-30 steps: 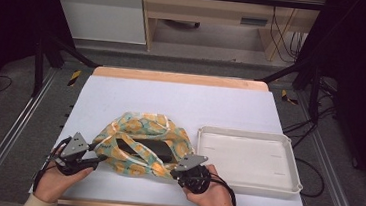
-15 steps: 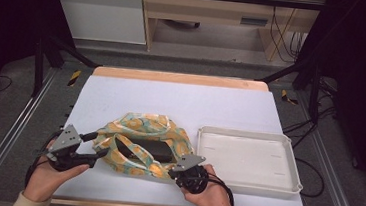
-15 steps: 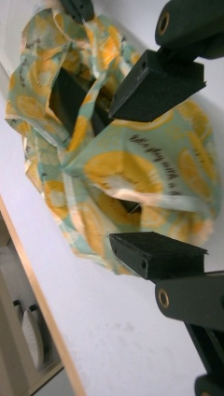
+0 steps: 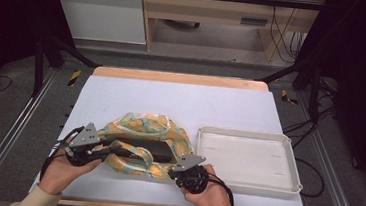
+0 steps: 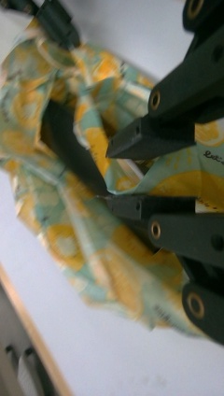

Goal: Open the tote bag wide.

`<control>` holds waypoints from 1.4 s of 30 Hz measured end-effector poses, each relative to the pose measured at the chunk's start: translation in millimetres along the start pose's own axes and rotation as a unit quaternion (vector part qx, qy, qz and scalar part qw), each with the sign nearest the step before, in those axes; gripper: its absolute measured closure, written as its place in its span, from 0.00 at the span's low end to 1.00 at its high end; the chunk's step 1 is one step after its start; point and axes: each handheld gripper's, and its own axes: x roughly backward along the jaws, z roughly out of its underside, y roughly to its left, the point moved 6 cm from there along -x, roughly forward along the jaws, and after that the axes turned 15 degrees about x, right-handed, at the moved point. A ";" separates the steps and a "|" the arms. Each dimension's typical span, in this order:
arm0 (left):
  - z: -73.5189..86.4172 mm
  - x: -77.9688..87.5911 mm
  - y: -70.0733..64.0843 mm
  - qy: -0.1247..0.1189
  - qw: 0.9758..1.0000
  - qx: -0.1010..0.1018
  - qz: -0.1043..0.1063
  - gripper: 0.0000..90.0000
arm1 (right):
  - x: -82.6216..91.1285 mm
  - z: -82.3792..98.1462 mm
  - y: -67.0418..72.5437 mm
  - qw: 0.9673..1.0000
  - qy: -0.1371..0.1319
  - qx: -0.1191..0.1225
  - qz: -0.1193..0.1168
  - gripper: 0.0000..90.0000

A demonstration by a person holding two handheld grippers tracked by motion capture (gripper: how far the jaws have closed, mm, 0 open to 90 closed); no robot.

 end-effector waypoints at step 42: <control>64.4 0.1 22.4 0.067 0.997 -0.019 -0.032 0.98 | -5.2 -14.5 -13.5 0.998 0.055 0.016 -0.040 0.43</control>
